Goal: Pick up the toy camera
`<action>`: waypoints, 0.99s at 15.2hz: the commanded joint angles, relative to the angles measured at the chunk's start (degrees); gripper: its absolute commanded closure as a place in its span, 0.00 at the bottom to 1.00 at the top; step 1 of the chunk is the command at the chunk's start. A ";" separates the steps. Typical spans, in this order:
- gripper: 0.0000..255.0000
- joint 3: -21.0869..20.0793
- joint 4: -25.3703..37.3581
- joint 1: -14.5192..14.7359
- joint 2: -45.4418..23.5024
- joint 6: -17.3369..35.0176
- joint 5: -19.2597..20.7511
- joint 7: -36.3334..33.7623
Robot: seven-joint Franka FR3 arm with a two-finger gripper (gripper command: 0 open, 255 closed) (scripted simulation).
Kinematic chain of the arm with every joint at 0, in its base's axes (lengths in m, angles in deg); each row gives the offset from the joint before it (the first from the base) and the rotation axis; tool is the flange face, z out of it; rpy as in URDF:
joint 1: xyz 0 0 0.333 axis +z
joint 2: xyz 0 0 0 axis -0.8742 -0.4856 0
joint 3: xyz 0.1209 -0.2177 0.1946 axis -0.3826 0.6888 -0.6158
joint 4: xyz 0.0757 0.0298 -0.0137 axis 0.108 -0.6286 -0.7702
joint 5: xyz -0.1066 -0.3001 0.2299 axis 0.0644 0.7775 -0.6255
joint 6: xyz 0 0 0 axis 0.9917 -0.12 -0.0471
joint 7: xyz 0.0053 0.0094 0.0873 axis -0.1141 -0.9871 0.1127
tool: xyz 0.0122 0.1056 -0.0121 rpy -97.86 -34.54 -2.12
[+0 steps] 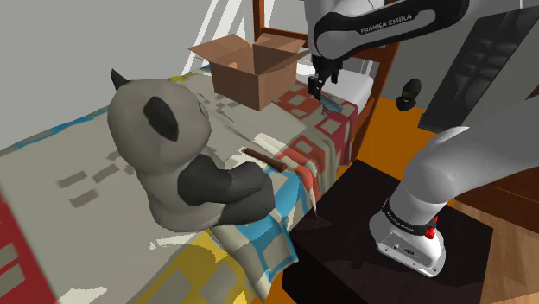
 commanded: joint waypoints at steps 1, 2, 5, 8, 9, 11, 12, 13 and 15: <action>0.00 -0.01 0.33 -1.73 -3.76 3.44 3.39 -1.65; 0.00 -0.14 0.51 -2.53 -5.53 4.90 5.04 -2.74; 0.00 -0.50 1.64 -4.95 -11.06 8.77 10.37 -6.36; 0.00 -0.62 3.64 -7.21 -16.83 11.74 16.19 -10.45; 0.00 -0.58 4.49 -7.88 -18.79 12.51 18.20 -11.87; 0.00 -0.36 6.45 -9.08 -22.72 13.72 22.26 -14.75; 0.00 -0.20 7.56 -9.61 -24.69 14.18 24.28 -16.18; 0.00 0.02 8.74 -10.08 -26.66 14.53 26.28 -17.58; 0.00 0.61 11.33 -10.86 -30.57 14.99 30.15 -20.26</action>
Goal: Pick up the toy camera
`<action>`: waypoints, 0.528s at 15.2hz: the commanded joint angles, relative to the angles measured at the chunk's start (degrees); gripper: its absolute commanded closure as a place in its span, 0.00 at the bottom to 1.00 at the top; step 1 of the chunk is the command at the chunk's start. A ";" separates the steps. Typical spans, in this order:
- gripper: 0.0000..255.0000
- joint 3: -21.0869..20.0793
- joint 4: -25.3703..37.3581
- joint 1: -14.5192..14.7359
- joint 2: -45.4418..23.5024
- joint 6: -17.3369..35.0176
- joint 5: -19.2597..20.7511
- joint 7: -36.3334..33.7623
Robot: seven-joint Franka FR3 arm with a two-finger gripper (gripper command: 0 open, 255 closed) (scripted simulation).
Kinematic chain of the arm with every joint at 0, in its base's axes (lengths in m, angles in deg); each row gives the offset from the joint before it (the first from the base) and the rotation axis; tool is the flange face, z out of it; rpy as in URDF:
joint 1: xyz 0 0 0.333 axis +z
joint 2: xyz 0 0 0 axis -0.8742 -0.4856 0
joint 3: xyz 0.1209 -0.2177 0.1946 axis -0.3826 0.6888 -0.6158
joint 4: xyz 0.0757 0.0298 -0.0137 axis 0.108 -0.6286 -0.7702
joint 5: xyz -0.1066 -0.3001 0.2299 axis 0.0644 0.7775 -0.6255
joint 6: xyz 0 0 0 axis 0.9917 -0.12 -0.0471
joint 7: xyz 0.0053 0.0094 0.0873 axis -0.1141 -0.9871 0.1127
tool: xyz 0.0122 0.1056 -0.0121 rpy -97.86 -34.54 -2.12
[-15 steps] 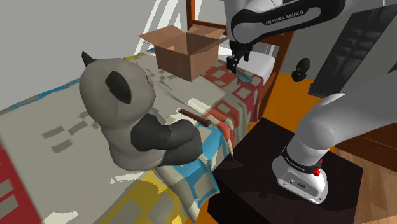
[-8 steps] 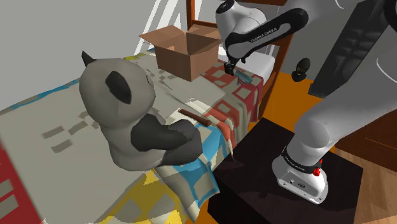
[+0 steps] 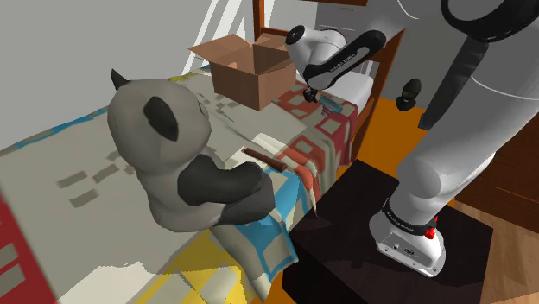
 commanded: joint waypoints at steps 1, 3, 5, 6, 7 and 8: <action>0.00 0.72 2.98 -0.83 -4.04 0.35 3.99 -2.47; 0.00 1.54 5.95 -1.32 -7.89 0.40 7.49 -4.82; 0.00 2.27 8.35 -1.58 -10.77 0.31 9.95 -6.42; 0.00 2.35 8.25 -1.56 -11.26 0.66 10.33 -7.02; 0.00 2.42 8.15 -1.55 -11.76 1.01 10.73 -7.61; 0.00 2.49 8.07 -1.54 -12.26 1.35 11.12 -8.21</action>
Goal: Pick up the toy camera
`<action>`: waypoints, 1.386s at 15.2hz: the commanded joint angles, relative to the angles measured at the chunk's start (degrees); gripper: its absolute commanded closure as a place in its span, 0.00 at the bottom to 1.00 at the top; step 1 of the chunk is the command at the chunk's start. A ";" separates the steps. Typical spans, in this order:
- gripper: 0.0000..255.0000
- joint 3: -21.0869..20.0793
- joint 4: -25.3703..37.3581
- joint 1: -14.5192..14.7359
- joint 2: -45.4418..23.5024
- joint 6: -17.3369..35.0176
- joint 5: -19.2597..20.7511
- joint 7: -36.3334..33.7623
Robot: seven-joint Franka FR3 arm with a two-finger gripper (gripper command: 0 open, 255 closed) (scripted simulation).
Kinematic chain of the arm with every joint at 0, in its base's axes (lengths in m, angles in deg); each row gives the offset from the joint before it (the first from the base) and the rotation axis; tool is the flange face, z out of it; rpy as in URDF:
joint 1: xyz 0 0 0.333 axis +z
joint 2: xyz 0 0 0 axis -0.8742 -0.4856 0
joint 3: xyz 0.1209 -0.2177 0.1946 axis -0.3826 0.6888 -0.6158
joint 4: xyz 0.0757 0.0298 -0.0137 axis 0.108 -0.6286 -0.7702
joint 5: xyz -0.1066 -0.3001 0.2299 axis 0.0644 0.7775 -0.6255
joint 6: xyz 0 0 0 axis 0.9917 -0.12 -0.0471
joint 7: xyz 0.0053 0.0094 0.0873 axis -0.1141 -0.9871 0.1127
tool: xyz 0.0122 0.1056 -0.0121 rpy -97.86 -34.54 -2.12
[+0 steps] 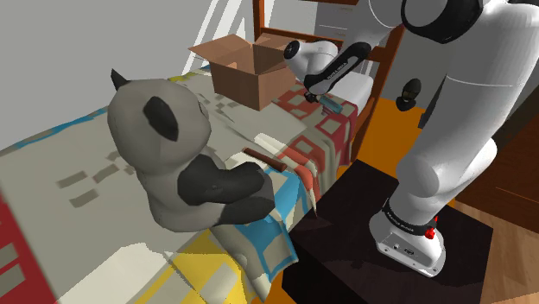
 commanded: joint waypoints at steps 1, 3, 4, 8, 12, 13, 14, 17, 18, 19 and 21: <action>0.00 0.16 0.11 0.01 -1.18 0.61 0.91 -1.22; 0.00 0.30 0.01 0.04 -2.24 1.26 1.72 -2.43; 0.00 0.37 -0.03 0.05 -2.78 1.58 2.13 -3.03; 1.00 0.41 -0.12 0.06 -2.98 1.75 2.34 -3.34; 1.00 0.40 -0.12 0.07 -2.96 1.72 2.32 -3.33; 1.00 0.39 -0.13 0.08 -2.96 1.72 2.32 -3.35; 1.00 0.39 -0.11 0.08 -2.97 1.71 2.31 -3.34; 1.00 0.34 -0.02 0.04 -2.55 1.45 1.95 -2.78; 1.00 0.27 0.02 0.03 -2.01 1.12 1.55 -2.17; 1.00 0.20 0.07 0.02 -1.48 0.80 1.14 -1.57; 1.00 0.06 0.21 0.00 -0.45 0.13 0.35 -0.37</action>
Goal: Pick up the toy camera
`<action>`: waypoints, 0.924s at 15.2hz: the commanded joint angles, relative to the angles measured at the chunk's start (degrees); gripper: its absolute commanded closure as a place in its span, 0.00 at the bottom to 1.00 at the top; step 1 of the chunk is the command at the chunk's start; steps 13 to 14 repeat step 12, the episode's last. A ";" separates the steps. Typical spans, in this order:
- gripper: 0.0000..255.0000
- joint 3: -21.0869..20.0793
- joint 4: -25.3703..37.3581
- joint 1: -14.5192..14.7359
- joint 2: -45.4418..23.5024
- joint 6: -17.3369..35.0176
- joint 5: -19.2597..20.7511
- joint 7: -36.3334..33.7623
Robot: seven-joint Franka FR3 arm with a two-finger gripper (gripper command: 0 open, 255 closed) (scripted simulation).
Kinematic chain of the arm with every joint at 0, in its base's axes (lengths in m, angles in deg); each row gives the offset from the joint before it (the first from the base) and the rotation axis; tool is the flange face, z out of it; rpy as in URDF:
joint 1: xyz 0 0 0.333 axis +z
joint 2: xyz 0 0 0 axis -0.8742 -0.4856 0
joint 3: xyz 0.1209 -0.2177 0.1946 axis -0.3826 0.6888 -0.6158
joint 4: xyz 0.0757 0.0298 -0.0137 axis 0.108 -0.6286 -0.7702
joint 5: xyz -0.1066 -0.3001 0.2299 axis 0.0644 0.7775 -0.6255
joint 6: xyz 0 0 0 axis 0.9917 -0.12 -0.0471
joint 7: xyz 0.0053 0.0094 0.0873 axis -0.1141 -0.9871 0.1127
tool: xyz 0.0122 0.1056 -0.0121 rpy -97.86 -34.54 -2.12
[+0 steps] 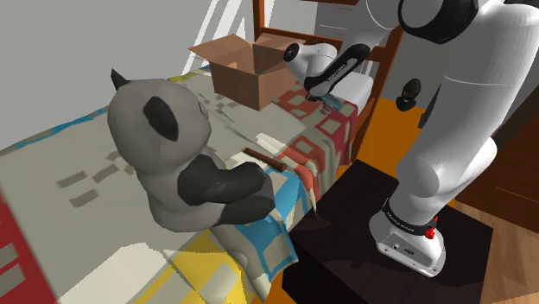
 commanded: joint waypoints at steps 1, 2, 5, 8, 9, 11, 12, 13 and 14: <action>1.00 -0.14 0.13 -0.01 1.09 -0.70 -0.81 1.24; 1.00 -0.20 0.22 -0.01 1.58 -1.05 -1.21 1.83; 1.00 -0.38 0.59 -0.01 3.01 -2.12 -2.36 3.61; 1.00 -0.54 1.07 0.01 4.36 -3.24 -3.48 5.37; 1.00 -0.59 1.25 0.02 4.79 -3.62 -3.84 5.95; 1.00 -0.64 1.48 0.03 5.28 -4.06 -4.26 6.62; 1.00 -0.64 1.47 0.03 5.28 -4.06 -4.26 6.62; 1.00 -0.64 1.47 0.03 5.28 -4.06 -4.26 6.62; 1.00 -0.64 1.47 0.03 5.28 -4.06 -4.26 6.62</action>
